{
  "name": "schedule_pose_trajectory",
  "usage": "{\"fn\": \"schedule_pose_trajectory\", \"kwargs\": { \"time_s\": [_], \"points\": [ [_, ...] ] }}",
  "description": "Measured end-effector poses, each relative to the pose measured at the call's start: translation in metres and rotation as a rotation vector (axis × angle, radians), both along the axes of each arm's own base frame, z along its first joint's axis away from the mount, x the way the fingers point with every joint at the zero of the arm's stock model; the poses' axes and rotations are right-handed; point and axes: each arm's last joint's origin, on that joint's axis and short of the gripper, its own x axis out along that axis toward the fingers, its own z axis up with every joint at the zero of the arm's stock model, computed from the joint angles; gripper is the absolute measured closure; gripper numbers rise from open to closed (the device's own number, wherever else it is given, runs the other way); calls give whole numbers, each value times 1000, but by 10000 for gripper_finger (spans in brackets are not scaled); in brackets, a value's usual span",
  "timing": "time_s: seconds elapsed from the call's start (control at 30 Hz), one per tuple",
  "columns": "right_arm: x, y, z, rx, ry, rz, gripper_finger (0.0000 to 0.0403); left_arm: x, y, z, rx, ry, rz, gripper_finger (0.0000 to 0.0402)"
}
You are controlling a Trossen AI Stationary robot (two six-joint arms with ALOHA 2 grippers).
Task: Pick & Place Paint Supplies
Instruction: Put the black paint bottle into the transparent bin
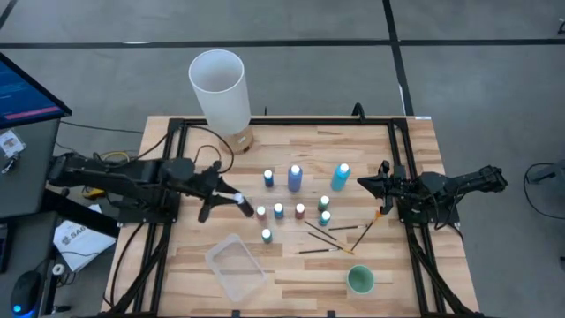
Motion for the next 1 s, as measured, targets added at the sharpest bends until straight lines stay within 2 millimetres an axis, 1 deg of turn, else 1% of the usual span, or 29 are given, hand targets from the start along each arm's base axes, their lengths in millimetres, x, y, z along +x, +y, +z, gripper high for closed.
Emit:
{"fn": "schedule_pose_trajectory", "kwargs": {
  "time_s": [0.1, 0.2, 0.37, 0.5, 0.83, 1.0],
  "points": [
    [0, 0, 0, -1, 2, 1, 394, -9, -4, 1, -40, 21, -6, 325],
    [0, 0, 0, -1, 4, 0, 394, -13, -8, -2, -88, 65, -10, 325],
    [0, 0, -1, -2, 7, 0, 394, -13, -20, -8, -170, 148, -37, 325],
    [0, 0, -1, -2, 7, 0, 394, -14, -34, -9, -232, 171, -48, 325],
    [0, 0, -1, -3, 9, 1, 394, -23, -72, -17, -277, 231, -39, 325],
    [0, 0, -1, -3, 10, 0, 394, -23, -88, -29, -222, 279, -6, 325]
  ]
}}
